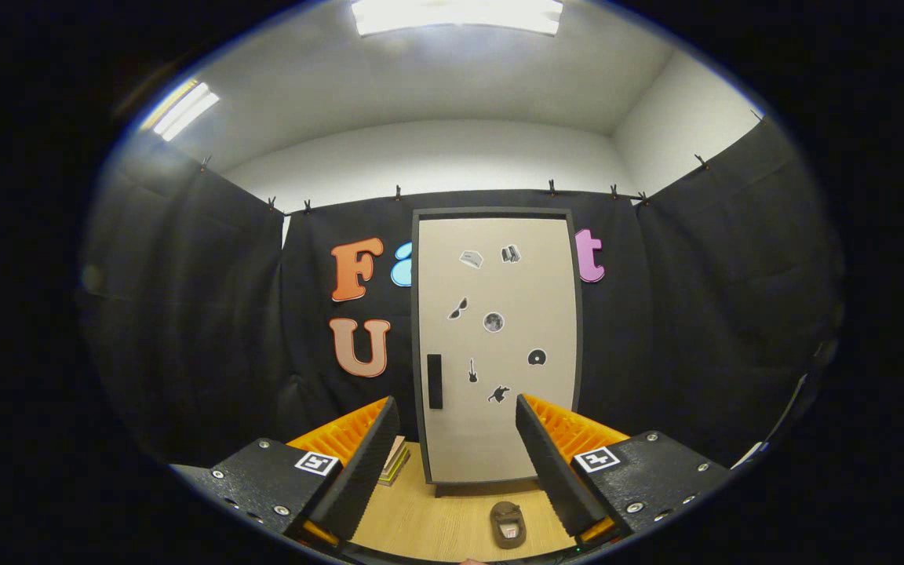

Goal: Open the shoe cabinet door, grab the shoes and put them into the shoe cabinet, then close the shoe cabinet door.

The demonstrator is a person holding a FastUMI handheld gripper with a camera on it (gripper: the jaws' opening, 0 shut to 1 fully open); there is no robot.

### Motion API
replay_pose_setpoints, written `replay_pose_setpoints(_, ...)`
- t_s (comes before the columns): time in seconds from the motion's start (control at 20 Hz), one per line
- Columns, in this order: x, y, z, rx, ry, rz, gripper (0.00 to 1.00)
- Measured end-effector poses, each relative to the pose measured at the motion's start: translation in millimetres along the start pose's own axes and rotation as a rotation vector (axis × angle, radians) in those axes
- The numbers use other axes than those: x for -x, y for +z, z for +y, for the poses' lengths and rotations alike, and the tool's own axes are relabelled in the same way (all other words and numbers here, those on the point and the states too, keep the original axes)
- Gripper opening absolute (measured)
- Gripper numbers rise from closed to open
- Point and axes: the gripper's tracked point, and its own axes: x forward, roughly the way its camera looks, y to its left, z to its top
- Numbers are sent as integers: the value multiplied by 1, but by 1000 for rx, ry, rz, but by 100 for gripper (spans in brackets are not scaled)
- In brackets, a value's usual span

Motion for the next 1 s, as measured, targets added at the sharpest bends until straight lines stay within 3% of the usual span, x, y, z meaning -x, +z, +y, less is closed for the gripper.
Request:
replay_pose_setpoints(0.5, -55, -15, 33, 14, -6, -1, 94)
replay_pose_setpoints(1.0, -175, -53, 46, -1, 5, 13, 93)
